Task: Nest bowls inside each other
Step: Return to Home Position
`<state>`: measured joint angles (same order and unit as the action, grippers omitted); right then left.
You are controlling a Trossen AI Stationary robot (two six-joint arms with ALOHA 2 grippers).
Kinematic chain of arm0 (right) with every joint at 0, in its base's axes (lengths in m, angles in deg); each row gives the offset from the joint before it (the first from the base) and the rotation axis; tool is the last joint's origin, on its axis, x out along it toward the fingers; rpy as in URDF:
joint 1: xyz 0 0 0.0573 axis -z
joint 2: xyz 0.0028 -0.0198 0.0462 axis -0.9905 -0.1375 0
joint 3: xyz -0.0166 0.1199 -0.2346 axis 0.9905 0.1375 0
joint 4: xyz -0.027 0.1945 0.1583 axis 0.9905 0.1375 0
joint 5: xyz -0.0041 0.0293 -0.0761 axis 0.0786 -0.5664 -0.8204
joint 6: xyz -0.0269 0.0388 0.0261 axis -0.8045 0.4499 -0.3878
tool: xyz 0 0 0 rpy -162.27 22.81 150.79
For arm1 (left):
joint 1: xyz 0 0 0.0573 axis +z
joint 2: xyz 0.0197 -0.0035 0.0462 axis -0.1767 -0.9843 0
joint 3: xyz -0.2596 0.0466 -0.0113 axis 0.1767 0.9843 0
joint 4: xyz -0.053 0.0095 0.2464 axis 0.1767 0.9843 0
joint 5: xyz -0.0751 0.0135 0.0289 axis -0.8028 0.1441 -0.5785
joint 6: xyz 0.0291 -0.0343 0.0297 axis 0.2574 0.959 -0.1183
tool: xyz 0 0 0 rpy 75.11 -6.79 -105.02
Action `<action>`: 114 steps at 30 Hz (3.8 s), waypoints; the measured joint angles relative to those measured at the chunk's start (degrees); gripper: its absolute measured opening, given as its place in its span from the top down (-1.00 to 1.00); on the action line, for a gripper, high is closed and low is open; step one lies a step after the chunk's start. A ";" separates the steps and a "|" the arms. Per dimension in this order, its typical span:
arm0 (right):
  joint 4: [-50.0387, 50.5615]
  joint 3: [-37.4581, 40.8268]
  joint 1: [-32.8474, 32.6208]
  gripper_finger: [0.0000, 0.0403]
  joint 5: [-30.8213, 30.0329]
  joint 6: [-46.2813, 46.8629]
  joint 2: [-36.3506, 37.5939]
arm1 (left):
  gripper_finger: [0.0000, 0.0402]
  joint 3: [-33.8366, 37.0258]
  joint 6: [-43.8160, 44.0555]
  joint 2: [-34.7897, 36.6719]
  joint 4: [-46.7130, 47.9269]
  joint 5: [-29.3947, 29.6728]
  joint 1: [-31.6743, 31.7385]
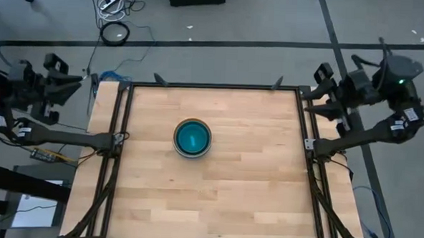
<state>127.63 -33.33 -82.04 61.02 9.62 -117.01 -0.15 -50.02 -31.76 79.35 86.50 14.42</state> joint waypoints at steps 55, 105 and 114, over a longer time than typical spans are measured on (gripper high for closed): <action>-44.44 86.53 0.02 0.39 -8.31 7.86 47.80 | 0.55 79.93 4.46 29.22 -46.11 -9.55 0.16; -28.86 86.55 -0.04 0.39 -8.12 -1.41 47.47 | 0.55 85.83 2.78 29.00 -44.80 -6.99 0.16; -28.86 86.55 -0.04 0.39 -8.12 -1.41 47.47 | 0.55 85.85 2.76 29.00 -44.80 -6.99 0.16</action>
<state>98.77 53.23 -82.08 52.89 8.21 -69.54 85.70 -47.25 -2.76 34.56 79.52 14.58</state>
